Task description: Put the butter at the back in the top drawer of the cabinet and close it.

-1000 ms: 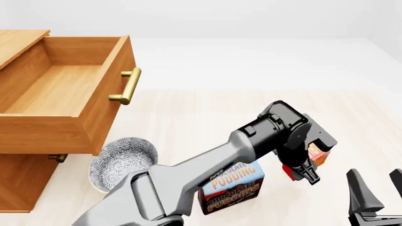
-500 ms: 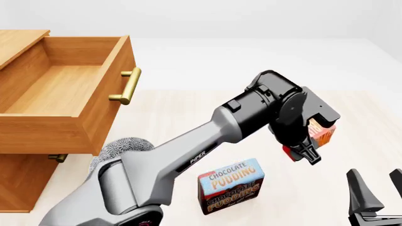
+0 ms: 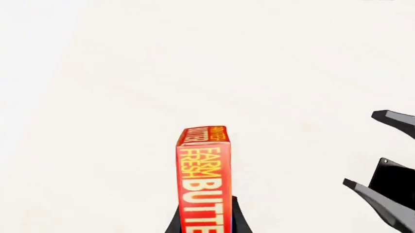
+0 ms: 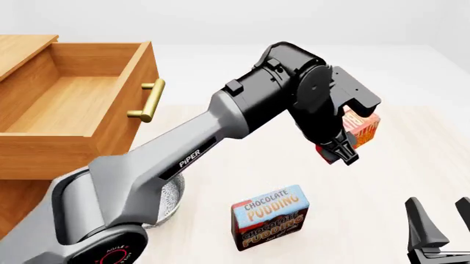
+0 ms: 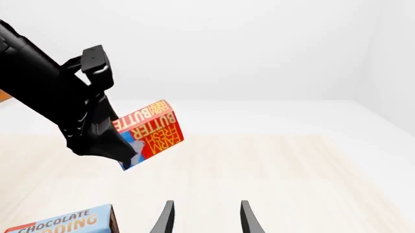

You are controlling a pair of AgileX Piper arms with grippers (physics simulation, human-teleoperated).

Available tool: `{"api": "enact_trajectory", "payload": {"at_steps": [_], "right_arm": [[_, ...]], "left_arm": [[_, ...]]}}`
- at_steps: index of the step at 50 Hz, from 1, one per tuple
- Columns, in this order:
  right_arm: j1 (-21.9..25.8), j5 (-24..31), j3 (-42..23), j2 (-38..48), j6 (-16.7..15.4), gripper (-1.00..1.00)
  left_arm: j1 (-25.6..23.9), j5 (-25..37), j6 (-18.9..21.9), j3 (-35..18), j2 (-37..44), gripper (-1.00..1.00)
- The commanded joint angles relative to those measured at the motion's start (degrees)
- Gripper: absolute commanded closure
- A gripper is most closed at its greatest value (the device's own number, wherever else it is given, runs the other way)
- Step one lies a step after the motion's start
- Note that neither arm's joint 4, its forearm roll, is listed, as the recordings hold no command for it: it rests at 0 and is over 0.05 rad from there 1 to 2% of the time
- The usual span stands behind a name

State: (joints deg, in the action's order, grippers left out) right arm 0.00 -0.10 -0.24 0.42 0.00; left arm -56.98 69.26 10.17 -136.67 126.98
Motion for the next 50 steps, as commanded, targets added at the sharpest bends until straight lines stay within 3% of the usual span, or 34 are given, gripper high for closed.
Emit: {"api": "enact_trajectory", "payload": {"at_steps": [1, 50], "right_arm": [[0.0, 0.0, 0.0, 0.0, 0.0, -1.0], [0.0, 0.0, 0.0, 0.0, 0.0, -1.0]], "left_arm": [[2.6, -2.4, 2.1, 7.4, -8.0, 1.0], [15.3, -6.3, 6.6, 31.2, -32.4, 1.0]]}}
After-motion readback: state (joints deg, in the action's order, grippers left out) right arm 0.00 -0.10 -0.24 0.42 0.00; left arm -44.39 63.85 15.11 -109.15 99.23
